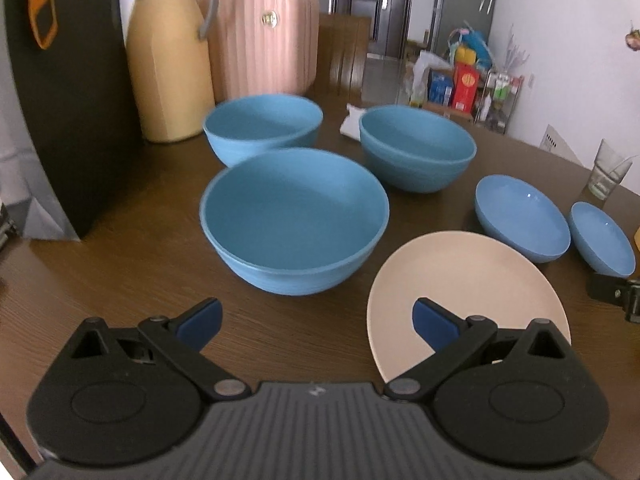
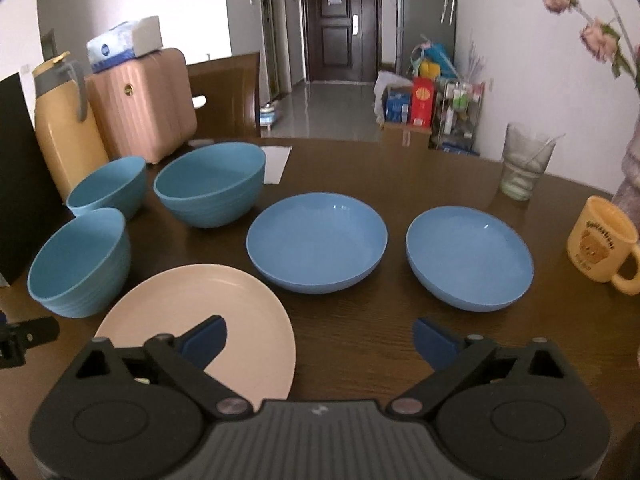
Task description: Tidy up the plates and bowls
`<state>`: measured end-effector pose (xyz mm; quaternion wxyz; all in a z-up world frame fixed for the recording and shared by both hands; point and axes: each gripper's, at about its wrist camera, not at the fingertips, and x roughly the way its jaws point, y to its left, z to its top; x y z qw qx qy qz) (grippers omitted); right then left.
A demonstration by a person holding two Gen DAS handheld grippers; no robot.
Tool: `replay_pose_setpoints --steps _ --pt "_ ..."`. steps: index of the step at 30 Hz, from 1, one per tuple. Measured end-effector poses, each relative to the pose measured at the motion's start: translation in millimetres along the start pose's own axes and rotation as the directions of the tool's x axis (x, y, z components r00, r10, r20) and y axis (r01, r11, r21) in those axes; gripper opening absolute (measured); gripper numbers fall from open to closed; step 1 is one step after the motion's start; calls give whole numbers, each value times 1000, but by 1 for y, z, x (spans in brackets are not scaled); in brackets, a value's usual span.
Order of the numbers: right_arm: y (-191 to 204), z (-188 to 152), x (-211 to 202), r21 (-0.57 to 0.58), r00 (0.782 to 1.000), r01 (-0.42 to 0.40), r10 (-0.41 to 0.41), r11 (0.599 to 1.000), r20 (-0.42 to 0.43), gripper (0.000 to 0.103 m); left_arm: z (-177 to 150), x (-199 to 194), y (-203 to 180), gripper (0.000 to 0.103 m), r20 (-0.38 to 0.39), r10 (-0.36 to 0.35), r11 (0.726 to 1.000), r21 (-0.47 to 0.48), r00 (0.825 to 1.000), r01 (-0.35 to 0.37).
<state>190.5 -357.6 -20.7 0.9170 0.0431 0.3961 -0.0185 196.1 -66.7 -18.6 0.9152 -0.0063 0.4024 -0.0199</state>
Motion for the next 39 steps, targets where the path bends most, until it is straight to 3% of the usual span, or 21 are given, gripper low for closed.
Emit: replay_pose_setpoints --steps 6,15,20,23,31,39 --pt "-2 2 22 15 997 -50 51 999 -60 91 8 30 0 102 -109 -32 998 -58 994 26" --pt "-3 3 49 54 986 -93 99 994 -134 72 13 60 1 71 -227 -79 990 -129 971 50" --pt "-6 2 57 85 979 -122 134 989 -154 54 15 70 2 53 -258 -93 987 -153 962 55" --pt "-6 2 61 101 975 -134 149 986 -163 49 16 73 2 50 -268 -102 985 -160 958 60" --pt "-11 -2 71 149 963 -167 194 975 -186 21 18 78 -1 37 -284 -112 984 -163 952 67" --pt "-13 -6 72 164 959 -184 214 969 -188 14 19 79 -5 21 -282 -138 983 -159 949 96"
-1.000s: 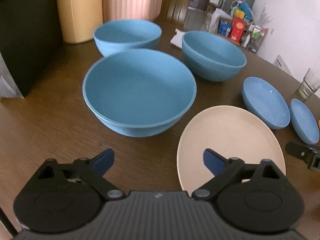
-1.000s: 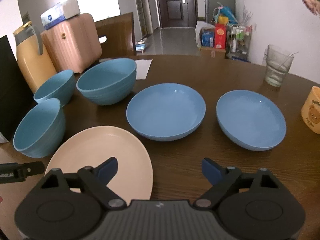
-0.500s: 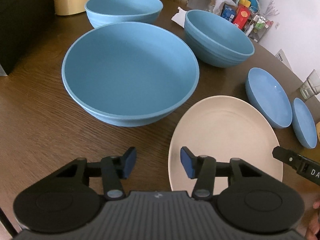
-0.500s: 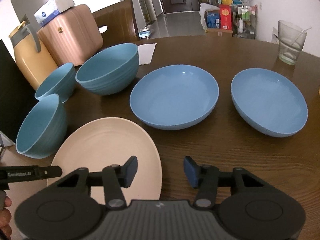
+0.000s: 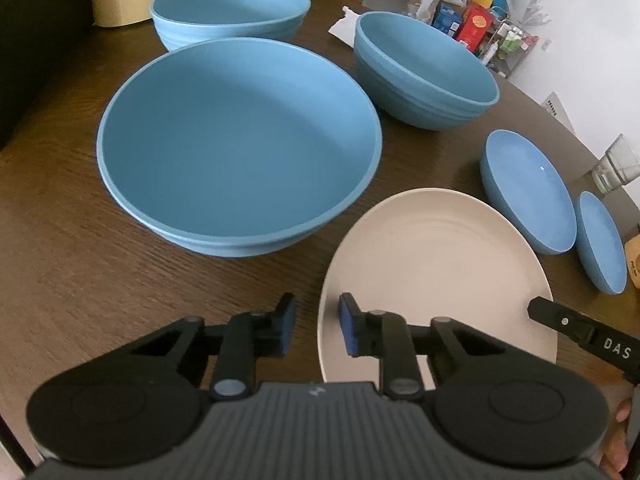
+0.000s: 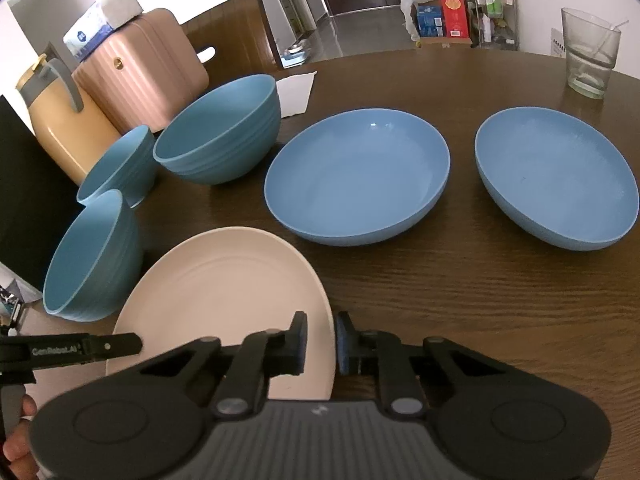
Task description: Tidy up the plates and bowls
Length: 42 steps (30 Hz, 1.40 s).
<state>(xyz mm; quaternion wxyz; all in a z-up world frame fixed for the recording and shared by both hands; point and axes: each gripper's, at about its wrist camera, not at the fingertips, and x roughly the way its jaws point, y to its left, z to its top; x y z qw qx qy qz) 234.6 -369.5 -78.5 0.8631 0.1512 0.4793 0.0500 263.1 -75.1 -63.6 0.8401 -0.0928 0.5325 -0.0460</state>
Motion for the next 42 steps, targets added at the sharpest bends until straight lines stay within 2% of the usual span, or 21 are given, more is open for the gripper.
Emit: replay_pose_setpoints --steps 7,21,42 --pt "0 -1 1 14 1000 -1 1 1000 2 11 -2 0 -3 12 5 -20 1000 10 1000 20" --pt "-2 -4 -1 20 1000 -2 2 1000 8 5 -5 -1 -4 11 22 -13 1000 21 1000 12" --pt "8 -21 -31 10 998 -6 5 1000 67 4 -14 -23 -2 11 65 -18 999 50 998 14"
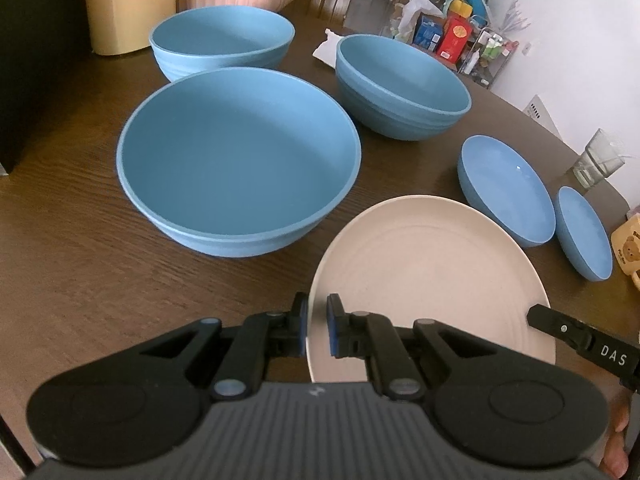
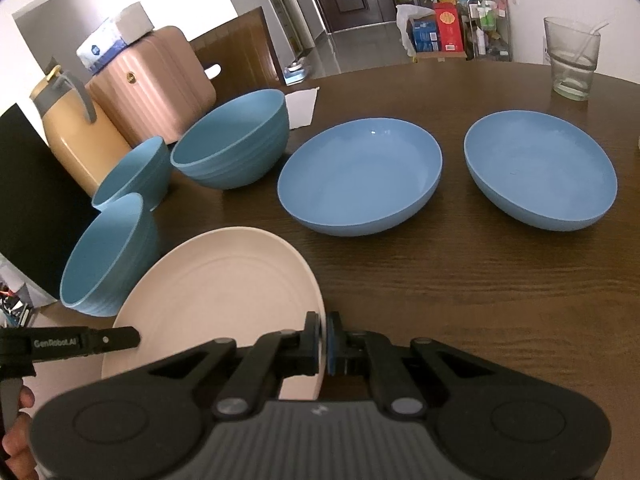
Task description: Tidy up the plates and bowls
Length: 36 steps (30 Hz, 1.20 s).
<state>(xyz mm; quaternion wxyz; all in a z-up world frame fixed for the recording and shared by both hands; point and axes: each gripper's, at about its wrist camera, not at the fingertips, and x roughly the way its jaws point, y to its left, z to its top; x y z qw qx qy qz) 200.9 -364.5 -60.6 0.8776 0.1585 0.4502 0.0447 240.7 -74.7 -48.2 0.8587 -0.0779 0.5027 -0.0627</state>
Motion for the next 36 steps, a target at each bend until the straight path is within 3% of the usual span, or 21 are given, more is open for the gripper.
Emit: replay_pose_setpoints --steps 18,36 --pt "25 -33 -36 -4 999 -18 18 1000 38 4 -26 -34 17 11 36 -7 1000 11 999 7" --pt "33 -74 -36 -6 1000 -17 17 1000 20 4 -59 -37 35 11 10 5 1000 4 1000 -5"
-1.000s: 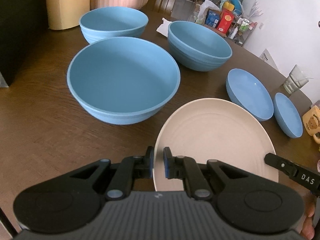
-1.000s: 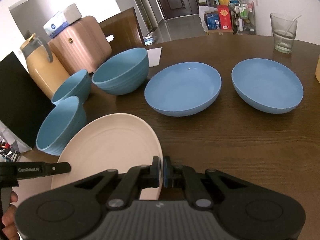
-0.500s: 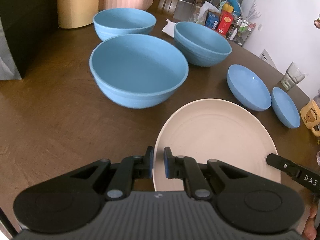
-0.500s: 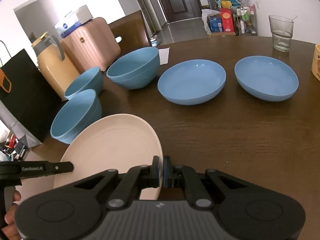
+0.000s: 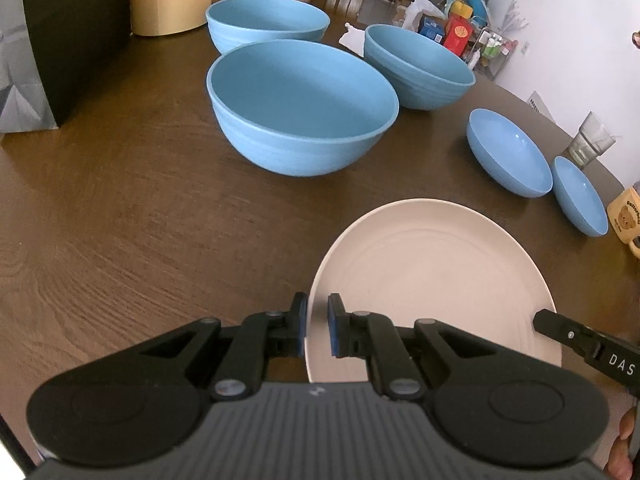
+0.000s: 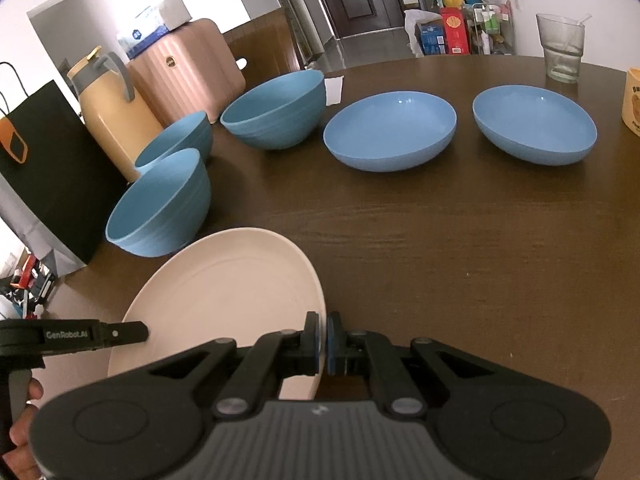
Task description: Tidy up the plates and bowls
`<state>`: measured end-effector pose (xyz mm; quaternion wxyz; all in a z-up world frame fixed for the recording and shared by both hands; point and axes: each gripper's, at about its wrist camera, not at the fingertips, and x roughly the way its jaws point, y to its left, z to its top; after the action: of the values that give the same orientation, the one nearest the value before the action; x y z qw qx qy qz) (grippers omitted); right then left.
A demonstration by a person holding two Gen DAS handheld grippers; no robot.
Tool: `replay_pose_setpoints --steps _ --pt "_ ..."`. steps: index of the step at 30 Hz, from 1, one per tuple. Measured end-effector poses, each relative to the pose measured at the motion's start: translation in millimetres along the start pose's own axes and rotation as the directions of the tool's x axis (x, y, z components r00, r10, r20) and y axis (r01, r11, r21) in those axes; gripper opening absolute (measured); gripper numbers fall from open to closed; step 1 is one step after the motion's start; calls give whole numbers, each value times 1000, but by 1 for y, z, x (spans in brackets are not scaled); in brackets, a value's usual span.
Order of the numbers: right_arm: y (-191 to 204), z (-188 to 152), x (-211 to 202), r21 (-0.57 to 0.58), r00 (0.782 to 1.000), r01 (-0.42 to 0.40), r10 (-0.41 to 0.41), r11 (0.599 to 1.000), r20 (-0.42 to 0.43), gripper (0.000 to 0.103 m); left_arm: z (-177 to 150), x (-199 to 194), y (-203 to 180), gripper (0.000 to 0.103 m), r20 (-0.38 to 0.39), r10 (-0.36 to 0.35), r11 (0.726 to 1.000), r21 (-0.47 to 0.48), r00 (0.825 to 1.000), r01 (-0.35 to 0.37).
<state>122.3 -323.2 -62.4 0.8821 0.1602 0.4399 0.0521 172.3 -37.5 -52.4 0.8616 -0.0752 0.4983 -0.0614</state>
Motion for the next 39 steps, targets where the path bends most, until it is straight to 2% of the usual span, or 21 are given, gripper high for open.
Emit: replay_pose_setpoints --steps 29,35,39 --pt "1 -8 16 -9 1000 17 -17 1000 -19 5 -6 11 2 12 -8 9 1000 7 1000 -9" --pt "1 -8 16 -16 1000 21 -21 1000 -18 12 -7 8 1 12 6 13 1000 18 1000 -13" --pt "1 -7 12 -19 999 30 -31 999 -10 25 -6 2 1 18 35 35 999 22 999 -35"
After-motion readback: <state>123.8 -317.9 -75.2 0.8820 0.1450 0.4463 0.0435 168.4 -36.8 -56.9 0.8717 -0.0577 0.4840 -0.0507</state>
